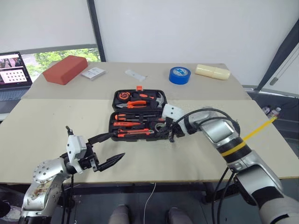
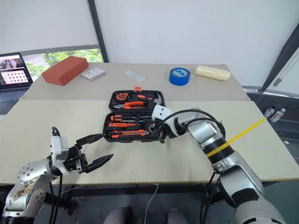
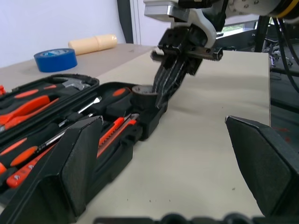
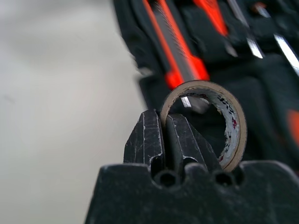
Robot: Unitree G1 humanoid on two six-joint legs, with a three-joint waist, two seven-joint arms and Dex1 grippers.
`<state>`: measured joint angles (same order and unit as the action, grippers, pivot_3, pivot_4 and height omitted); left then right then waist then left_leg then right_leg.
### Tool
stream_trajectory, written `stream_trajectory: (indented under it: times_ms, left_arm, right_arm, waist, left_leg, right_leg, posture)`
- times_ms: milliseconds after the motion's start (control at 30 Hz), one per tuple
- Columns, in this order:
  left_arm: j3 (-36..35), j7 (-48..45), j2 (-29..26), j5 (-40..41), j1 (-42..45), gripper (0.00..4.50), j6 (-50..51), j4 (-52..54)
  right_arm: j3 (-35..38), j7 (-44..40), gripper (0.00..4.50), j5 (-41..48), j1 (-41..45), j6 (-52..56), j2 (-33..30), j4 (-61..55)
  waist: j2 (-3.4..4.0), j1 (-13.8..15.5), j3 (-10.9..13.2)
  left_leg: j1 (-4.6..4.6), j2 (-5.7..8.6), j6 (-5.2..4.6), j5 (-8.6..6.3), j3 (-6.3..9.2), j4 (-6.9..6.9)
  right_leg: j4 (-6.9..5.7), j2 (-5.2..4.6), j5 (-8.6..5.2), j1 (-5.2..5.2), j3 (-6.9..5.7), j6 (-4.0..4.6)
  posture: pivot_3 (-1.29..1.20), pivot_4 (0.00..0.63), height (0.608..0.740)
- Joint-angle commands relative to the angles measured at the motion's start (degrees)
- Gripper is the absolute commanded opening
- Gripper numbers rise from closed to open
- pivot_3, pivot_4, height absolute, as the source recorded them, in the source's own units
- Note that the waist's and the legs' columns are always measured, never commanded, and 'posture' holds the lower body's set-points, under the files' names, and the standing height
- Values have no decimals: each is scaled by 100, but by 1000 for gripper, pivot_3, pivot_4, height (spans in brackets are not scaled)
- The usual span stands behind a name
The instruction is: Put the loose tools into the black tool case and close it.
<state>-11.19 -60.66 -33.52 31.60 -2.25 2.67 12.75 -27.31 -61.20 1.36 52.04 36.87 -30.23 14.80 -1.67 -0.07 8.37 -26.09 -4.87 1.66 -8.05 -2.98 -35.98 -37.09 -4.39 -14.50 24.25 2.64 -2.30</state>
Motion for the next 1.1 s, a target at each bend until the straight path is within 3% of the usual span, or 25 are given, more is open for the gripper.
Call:
stream_trajectory:
  times_ms: [33,267,333,367,467,633,700,733,800,967,1100]
  left_arm:
    - [-78,65,-12,-5,-1,4500,-122,211]
    - [-55,115,-7,-48,13,4500,-190,151]
    - [-95,114,-42,-55,41,4500,-201,112]
    - [-125,122,-71,-67,52,4500,-205,91]
    - [-244,169,-133,-42,95,4500,-178,19]
    - [-461,463,-208,6,310,4500,72,-178]
    - [-580,879,-238,-125,580,4500,298,-473]
    - [-641,1131,-257,-181,752,3987,472,-661]
    - [-673,1665,-333,-468,1207,3471,732,-1236]
    - [-498,2526,-315,-1148,2351,1739,827,-2583]
    - [-16,2763,-151,-1749,3480,391,714,-4050]
  right_arm:
    - [17,-26,49,-164,68,-63,-41,62]
    - [143,-253,49,-3,151,69,115,298]
    - [136,-418,812,26,193,22,113,290]
    - [129,-553,933,57,219,25,75,252]
    - [217,-907,1883,190,343,21,-46,187]
    - [853,-1243,3530,685,605,-64,-140,315]
    - [1148,-1030,3530,732,673,-247,-127,636]
    - [1262,-861,3395,699,696,-362,-109,834]
    - [1377,-251,2956,435,750,-849,0,1420]
    - [1264,1237,1141,-379,992,-2443,404,2958]
    - [1108,2132,0,-901,1419,-3406,909,4217]
  waist:
    - [1,-4,0]
    - [1,-1,0]
    - [1,-1,0]
    - [1,-2,0]
    - [1,-3,0]
    - [2,-21,2]
    - [2,-18,2]
    - [2,-10,2]
    - [1,0,2]
    - [-2,-24,4]
    - [-5,-65,9]
  left_leg:
    - [-1,0,0,0,-1,1]
    - [0,-1,0,0,0,2]
    - [0,-1,0,0,0,3]
    - [0,-1,0,0,0,3]
    - [0,-1,0,0,0,5]
    - [-1,-2,-1,0,1,8]
    - [0,-2,-1,0,1,7]
    - [0,-2,0,0,1,6]
    - [1,-2,0,1,4,6]
    - [3,2,1,7,3,6]
    - [-5,5,0,8,5,12]
  right_leg:
    - [-1,0,1,3,0,2]
    - [0,1,0,0,0,1]
    - [0,1,0,1,0,1]
    - [0,1,0,1,0,1]
    - [1,2,-1,1,0,0]
    - [-1,3,-2,4,0,2]
    - [-1,3,-2,3,0,2]
    - [-1,3,-1,2,-1,1]
    - [-2,4,0,0,-5,0]
    - [0,4,5,-1,-5,-7]
    - [-2,5,8,5,-3,-10]
  posture:
    - [0,150,740]
    - [0,150,740]
    - [0,150,740]
    - [0,150,740]
    - [0,150,740]
    - [0,150,740]
    - [0,150,740]
    - [0,150,740]
    - [0,150,740]
    - [0,150,740]
    - [0,150,740]
